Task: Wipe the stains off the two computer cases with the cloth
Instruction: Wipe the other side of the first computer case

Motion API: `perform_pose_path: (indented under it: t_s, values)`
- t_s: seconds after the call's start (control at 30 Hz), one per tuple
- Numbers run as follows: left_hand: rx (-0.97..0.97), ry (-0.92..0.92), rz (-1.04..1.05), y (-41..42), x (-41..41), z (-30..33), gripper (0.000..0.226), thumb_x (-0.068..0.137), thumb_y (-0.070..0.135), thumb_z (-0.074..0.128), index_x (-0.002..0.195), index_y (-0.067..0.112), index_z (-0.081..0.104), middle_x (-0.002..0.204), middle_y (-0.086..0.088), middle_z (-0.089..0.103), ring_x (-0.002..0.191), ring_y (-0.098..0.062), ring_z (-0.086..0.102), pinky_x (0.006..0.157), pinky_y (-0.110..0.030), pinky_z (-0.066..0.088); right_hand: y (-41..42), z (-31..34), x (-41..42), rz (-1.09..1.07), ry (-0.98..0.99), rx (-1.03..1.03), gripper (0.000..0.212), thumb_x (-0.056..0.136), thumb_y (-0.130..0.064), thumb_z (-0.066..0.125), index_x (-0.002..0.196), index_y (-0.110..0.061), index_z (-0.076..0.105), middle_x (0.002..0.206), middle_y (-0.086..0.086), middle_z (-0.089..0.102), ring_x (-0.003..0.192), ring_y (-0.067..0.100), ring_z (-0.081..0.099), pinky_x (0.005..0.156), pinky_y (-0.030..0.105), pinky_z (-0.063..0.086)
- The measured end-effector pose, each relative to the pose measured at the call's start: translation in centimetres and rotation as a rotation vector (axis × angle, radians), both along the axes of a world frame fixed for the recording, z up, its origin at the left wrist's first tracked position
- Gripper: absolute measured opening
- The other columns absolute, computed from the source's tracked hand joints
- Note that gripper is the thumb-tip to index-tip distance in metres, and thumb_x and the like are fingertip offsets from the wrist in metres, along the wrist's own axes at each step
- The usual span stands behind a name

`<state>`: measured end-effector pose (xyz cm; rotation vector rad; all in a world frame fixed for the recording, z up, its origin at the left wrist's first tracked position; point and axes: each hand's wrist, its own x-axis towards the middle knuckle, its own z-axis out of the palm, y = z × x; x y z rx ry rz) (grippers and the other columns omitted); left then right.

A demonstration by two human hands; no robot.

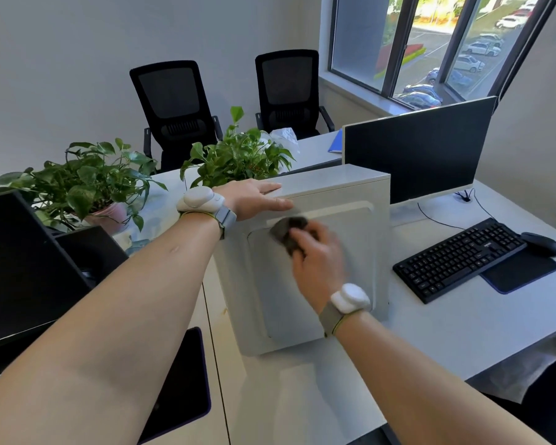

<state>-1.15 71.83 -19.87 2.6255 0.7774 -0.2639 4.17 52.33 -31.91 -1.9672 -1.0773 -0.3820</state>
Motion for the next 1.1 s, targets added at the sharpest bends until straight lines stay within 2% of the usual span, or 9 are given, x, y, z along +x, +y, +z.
perform_pose_path:
  t_s: [0.1,0.3,0.4,0.53,0.6,0.7,0.8,0.97,1.1]
  values:
    - [0.064,0.018,0.019,-0.3,0.1,-0.1,0.100,0.065,0.103,0.036,0.153,0.056,0.033,0.166,0.015,0.028,0.150,-0.022,0.032,0.120,-0.047,0.028,-1.6,0.1,2.3,0.158,-0.131,-0.106,0.039,0.077,-0.001,0.062,0.111,-0.014,0.076,0.115,0.011,0.063,0.090,0.037,0.056,0.072,0.040,0.054]
    - [0.332,0.072,-0.013,-2.4,0.0,0.3,0.087,0.079,0.092,0.020,0.155,0.052,0.033,0.160,0.010,0.034,0.142,-0.025,0.033,0.111,-0.053,0.026,-5.0,0.9,9.4,-0.149,0.313,0.097,0.039,0.092,-0.008,0.059,0.129,-0.016,0.068,0.122,-0.003,0.047,0.102,0.019,0.056,0.089,0.029,0.051]
    - [0.290,0.099,-0.020,-3.0,0.0,0.9,0.092,0.078,0.091,0.024,0.157,0.045,0.034,0.161,0.007,0.034,0.142,-0.026,0.036,0.115,-0.047,0.031,-6.8,-0.5,9.4,-0.106,0.219,0.070,0.039,0.092,-0.004,0.060,0.129,-0.014,0.067,0.125,0.003,0.051,0.104,0.021,0.055,0.082,0.030,0.050]
    - [0.339,0.141,0.005,-4.8,1.3,1.5,0.066,0.102,0.065,0.039,0.152,0.023,0.044,0.157,-0.007,0.041,0.141,-0.030,0.042,0.115,-0.041,0.036,-9.3,-5.5,8.8,-0.072,0.156,-0.042,0.035,0.084,0.003,0.066,0.115,-0.010,0.074,0.122,0.012,0.056,0.100,0.033,0.060,0.076,0.033,0.052]
    - [0.326,0.125,0.082,-5.8,1.4,1.1,0.073,0.094,0.070,0.044,0.146,0.019,0.049,0.152,-0.010,0.045,0.136,-0.031,0.047,0.111,-0.044,0.040,-11.2,-8.5,7.9,-0.061,0.196,-0.125,0.035,0.082,0.005,0.067,0.112,-0.011,0.076,0.122,0.014,0.057,0.102,0.037,0.060,0.079,0.035,0.052]
    - [0.343,0.071,0.121,-7.1,0.8,0.5,0.109,0.062,0.096,0.049,0.142,0.022,0.050,0.147,-0.005,0.050,0.131,-0.029,0.051,0.106,-0.047,0.046,-14.0,-11.6,7.1,0.012,0.287,-0.252,0.033,0.085,0.007,0.064,0.111,-0.009,0.076,0.112,0.007,0.056,0.099,0.033,0.057,0.081,0.028,0.045]
    - [0.412,0.054,0.101,-7.6,0.3,0.0,0.126,0.045,0.098,0.063,0.147,0.025,0.045,0.148,0.001,0.052,0.131,-0.026,0.052,0.106,-0.046,0.047,-15.2,-11.2,7.3,0.012,0.458,-0.366,0.035,0.091,-0.002,0.057,0.118,-0.018,0.073,0.105,-0.005,0.049,0.092,0.025,0.059,0.068,0.023,0.039]
    - [0.433,0.030,0.122,-8.1,0.4,-0.2,0.125,0.047,0.089,0.075,0.152,0.030,0.041,0.149,0.006,0.053,0.133,-0.024,0.053,0.105,-0.042,0.048,-13.8,-5.5,8.8,0.011,0.310,0.054,0.049,0.092,0.000,0.060,0.134,-0.023,0.066,0.116,-0.005,0.055,0.094,0.014,0.057,0.069,0.025,0.049]
    - [0.421,0.023,0.133,-8.5,0.4,0.2,0.124,0.050,0.086,0.078,0.153,0.031,0.040,0.149,0.006,0.054,0.133,-0.024,0.053,0.102,-0.038,0.047,-11.1,-4.7,9.7,0.020,0.141,0.007,0.038,0.091,-0.010,0.068,0.127,-0.023,0.069,0.121,0.004,0.056,0.096,0.028,0.060,0.067,0.032,0.052]
